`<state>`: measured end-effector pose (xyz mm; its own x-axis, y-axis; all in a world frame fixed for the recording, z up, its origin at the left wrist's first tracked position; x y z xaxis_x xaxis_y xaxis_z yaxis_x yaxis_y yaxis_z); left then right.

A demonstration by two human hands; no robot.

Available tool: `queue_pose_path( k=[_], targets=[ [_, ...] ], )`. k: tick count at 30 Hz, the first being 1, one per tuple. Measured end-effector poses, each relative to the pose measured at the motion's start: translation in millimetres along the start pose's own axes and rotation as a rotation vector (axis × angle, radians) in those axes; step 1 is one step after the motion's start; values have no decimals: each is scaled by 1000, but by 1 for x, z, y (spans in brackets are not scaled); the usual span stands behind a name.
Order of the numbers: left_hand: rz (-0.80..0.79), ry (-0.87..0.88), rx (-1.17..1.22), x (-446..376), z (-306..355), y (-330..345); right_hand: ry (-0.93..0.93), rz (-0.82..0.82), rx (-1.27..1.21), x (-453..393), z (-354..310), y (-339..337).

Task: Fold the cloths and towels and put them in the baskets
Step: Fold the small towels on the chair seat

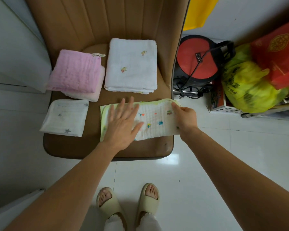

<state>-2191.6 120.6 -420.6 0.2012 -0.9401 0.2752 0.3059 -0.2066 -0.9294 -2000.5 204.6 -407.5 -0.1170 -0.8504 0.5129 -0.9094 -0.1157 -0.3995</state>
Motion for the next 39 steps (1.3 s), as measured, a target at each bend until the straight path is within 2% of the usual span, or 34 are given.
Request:
queue_pose_path(
  k=[2,3,4,6,9,12,14,17,20,25,29,33,39],
  targets=[
    [268,-248,318,14,-23,-31,97,-18,-71,9,-6,3],
    [341,-404,470,22,-40,-38,120,-29,-107,14,-10,7],
    [326,-553,604,27,-55,-37,112,-39,-136,20,-17,11],
    [127,-780,790,27,-75,-25,13,-58,-127,30,-30,23],
    [-68,-865,896,20,-89,-17,-220,-110,8,45,-50,44],
    [-265,-959,1177,22,-93,-13,-341,-169,112,59,-59,65],
    [-352,-928,1365,25,-87,-17,-383,-194,155,70,-61,75],
    [-400,-802,1636,29,-71,-27,-428,-205,163,84,-61,81],
    [-426,-705,1761,37,-57,-40,-502,-234,177,98,-64,86],
    [-439,-630,1702,47,-49,-50,-522,-213,206,109,-64,89],
    [-433,-644,1638,52,-46,-52,-479,-208,257,106,-59,87],
    [-377,-690,1570,55,-50,-54,-430,-116,155,104,-58,78],
    [-402,-649,1586,58,-43,-62,-488,-205,98,122,-65,87]
  ],
)
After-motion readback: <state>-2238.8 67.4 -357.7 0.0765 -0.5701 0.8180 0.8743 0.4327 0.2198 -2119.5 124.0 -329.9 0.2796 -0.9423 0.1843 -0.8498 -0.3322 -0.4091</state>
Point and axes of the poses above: each hand's wrist, its own x-axis away from the middle knuckle, its own y-axis out of the palm, z = x × y, the point moved 6 cm from there along -x, towards the middle knuckle, and after that the axes turned 10 degrees about -y, right-handed, at the moved point
